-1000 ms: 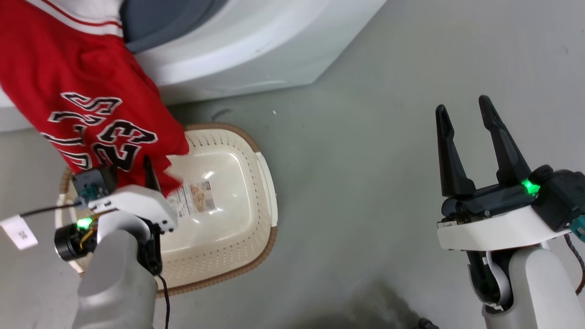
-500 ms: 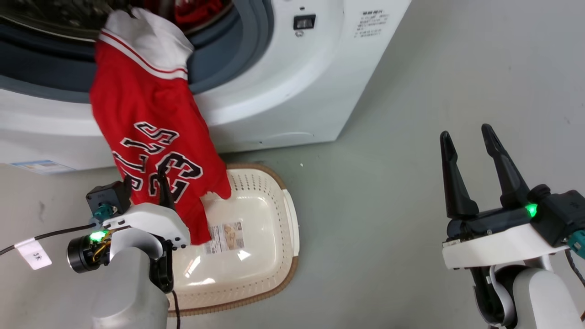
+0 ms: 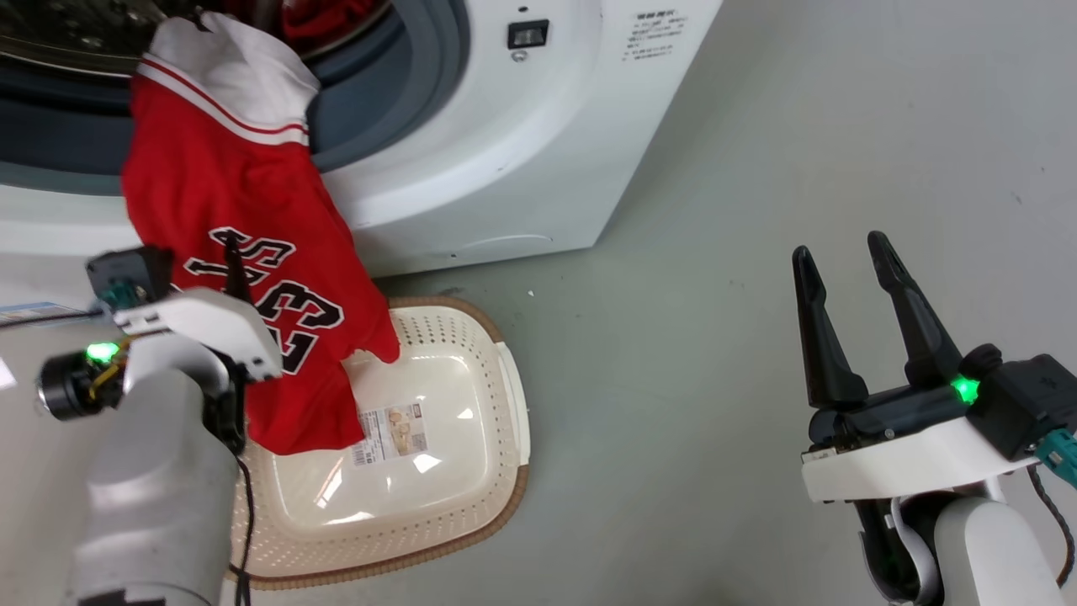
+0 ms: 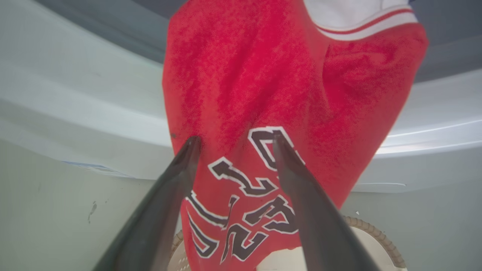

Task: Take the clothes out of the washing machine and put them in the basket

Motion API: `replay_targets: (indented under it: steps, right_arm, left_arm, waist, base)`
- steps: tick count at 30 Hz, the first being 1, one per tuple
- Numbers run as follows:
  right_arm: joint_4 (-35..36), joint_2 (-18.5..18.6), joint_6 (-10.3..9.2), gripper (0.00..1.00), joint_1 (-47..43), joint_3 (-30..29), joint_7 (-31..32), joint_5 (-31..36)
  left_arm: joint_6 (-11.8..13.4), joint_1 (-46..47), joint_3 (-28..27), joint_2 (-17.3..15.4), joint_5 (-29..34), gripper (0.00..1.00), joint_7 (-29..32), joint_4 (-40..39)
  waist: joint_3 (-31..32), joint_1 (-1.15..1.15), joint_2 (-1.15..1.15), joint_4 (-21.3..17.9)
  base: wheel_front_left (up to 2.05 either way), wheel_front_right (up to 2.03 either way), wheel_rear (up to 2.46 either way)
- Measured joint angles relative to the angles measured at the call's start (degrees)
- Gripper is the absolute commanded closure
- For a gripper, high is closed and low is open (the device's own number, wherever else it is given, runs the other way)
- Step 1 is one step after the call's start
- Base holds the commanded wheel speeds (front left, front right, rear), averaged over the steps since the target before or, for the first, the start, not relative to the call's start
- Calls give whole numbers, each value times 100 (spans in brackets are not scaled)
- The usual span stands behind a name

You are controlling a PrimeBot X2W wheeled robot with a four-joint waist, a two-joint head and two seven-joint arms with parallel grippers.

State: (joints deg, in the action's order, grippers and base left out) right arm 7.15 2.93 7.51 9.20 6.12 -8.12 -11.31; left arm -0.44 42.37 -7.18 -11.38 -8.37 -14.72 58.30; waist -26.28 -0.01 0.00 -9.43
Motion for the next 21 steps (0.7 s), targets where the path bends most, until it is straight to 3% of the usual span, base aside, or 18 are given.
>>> replay_targets:
  steps: [14, 15, 16, 21]
  right_arm:
    - [-282, 0, 0, 0, 210, 109, -212, -120]
    - [-301, 0, 0, 0, 220, 109, -220, -120]
    - [-315, 0, 0, 0, 229, 109, -221, -120]
    - [-371, 0, 0, 0, 230, 83, -238, -120]
  left_arm:
    - [46, 956, 93, -509, 4, 0, 0, 846]
    - [52, 959, 99, -514, 4, 56, 0, 850]
    - [54, 959, 100, -514, 2, 100, 0, 856]
    - [96, 831, 92, -447, -40, 100, 8, 644]
  waist:
    - [-408, 1, 0, -368]
    - [-401, 1, 0, -370]
    - [-392, 1, 0, -370]
    - [-263, 1, 0, -335]
  base:
    - [0, 0, 0]
    - [0, 0, 0]
    - [0, 0, 0]
    - [0, 0, 0]
